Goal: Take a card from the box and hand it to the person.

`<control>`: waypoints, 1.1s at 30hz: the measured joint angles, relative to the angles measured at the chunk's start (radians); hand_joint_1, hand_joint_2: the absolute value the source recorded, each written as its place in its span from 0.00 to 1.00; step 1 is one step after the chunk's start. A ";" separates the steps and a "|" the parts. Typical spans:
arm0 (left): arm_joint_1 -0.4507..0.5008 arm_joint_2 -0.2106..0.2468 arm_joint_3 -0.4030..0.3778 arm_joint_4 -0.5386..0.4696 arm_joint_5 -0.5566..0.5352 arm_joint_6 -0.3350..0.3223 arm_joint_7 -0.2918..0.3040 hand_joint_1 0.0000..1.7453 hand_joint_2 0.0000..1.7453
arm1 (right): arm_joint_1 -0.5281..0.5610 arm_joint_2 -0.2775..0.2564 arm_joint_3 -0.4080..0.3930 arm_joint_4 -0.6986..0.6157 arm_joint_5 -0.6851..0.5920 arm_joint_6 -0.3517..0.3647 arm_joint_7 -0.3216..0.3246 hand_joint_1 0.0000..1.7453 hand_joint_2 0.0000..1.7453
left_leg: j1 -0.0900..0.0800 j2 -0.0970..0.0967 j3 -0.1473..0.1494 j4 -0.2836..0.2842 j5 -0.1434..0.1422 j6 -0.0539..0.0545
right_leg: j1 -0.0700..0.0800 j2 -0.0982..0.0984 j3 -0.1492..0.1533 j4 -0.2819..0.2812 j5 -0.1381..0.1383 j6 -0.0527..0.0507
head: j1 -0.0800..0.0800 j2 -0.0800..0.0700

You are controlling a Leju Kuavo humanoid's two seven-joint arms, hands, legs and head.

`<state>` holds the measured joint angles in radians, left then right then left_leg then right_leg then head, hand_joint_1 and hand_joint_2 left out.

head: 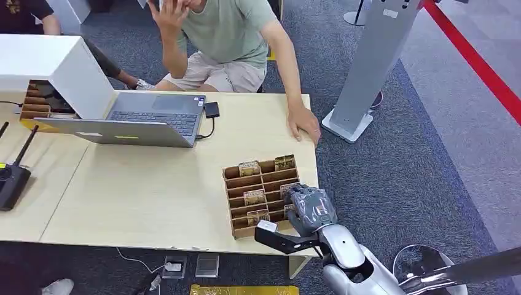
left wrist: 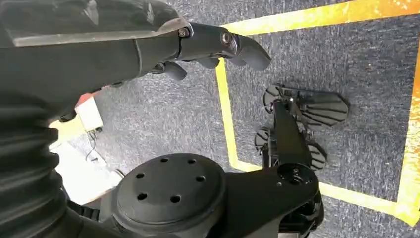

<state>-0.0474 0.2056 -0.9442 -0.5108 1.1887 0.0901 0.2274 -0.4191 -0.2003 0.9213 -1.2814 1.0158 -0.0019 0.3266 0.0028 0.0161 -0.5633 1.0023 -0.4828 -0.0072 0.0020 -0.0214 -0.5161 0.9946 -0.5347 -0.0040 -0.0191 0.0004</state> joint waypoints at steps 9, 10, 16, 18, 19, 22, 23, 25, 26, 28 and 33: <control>-0.001 0.009 -0.002 0.000 0.012 -0.027 -0.013 0.00 1.00 | 0.002 -0.011 -0.004 -0.001 0.011 0.001 0.006 0.55 1.00 | 0.000 0.000 0.000 0.000 0.000 0.000 | 0.000 0.000 0.000 0.000 0.000 0.000 | 0.000 0.000; -0.001 0.009 -0.003 0.000 0.012 -0.028 -0.014 0.00 1.00 | 0.002 -0.012 -0.005 -0.001 0.012 0.001 0.006 0.56 1.00 | 0.000 0.000 0.000 0.000 0.000 0.000 | 0.000 0.000 0.000 0.000 0.000 0.000 | 0.000 0.000; -0.002 0.013 -0.003 0.000 0.013 -0.045 -0.018 0.00 1.00 | 0.003 -0.016 -0.008 -0.001 0.020 0.000 0.006 0.66 1.00 | 0.000 0.000 0.000 0.000 0.000 0.000 | 0.000 0.000 0.000 0.000 0.000 0.000 | 0.000 0.000; -0.002 0.014 -0.003 0.000 0.013 -0.048 -0.018 0.00 1.00 | 0.004 -0.016 -0.013 -0.001 0.021 -0.001 0.006 0.74 1.00 | 0.000 0.000 0.000 0.000 0.000 0.000 | 0.000 0.000 0.000 0.000 0.000 0.000 | 0.000 0.000; -0.003 0.015 -0.003 0.001 0.013 -0.051 -0.019 0.00 1.00 | 0.005 -0.017 -0.014 -0.002 0.021 -0.002 0.006 0.78 1.00 | 0.000 0.000 0.000 0.000 0.000 0.000 | 0.000 0.000 0.000 0.000 0.000 0.000 | 0.000 0.000; -0.004 0.015 -0.003 0.003 0.013 -0.064 -0.023 0.00 1.00 | 0.011 -0.019 -0.022 -0.007 0.023 -0.004 0.004 0.85 1.00 | 0.000 0.000 0.000 0.000 0.000 0.000 | 0.000 0.000 0.000 0.000 0.000 0.000 | 0.000 0.000; -0.004 0.015 -0.004 0.003 0.013 -0.067 -0.027 0.00 1.00 | 0.014 -0.020 -0.024 -0.009 0.026 -0.005 0.002 0.85 1.00 | 0.000 0.000 0.000 0.000 0.000 0.000 | 0.000 0.000 0.000 0.000 0.000 0.000 | 0.000 0.000; -0.006 0.015 -0.004 0.006 0.013 -0.071 -0.029 0.00 1.00 | 0.019 -0.020 -0.029 -0.010 0.029 -0.008 -0.003 0.89 1.00 | 0.000 0.000 0.000 0.000 0.000 0.000 | 0.000 0.000 0.000 0.000 0.000 0.000 | 0.000 0.000; -0.007 0.015 -0.004 0.008 0.013 -0.075 -0.030 0.00 1.00 | 0.022 -0.020 -0.030 -0.014 0.032 -0.011 -0.005 0.87 1.00 | 0.000 0.000 0.000 0.000 0.000 0.000 | 0.000 0.000 0.000 0.000 0.000 0.000 | 0.000 0.000; -0.009 0.015 -0.004 0.012 0.013 -0.080 -0.032 0.00 1.00 | 0.029 -0.021 -0.035 -0.018 0.037 -0.018 -0.009 0.89 1.00 | 0.000 0.000 0.000 0.000 0.000 0.000 | 0.000 0.000 0.000 0.000 0.000 0.000 | 0.000 0.000; -0.012 0.015 -0.004 0.021 0.013 -0.091 -0.036 0.00 1.00 | 0.045 -0.021 -0.050 -0.029 0.047 -0.032 -0.025 0.87 1.00 | 0.000 0.000 0.000 0.000 0.000 0.000 | 0.000 0.000 0.000 0.000 0.000 0.000 | 0.000 0.000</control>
<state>-0.0591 0.2201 -0.9480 -0.4894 1.2013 -0.0008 0.1915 -0.3741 -0.2209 0.8709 -1.3104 1.0624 -0.0340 0.3017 0.0028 0.0161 -0.5633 1.0023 -0.4828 -0.0072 0.0019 -0.0213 -0.5161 0.9946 -0.5345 -0.0037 -0.0191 0.0004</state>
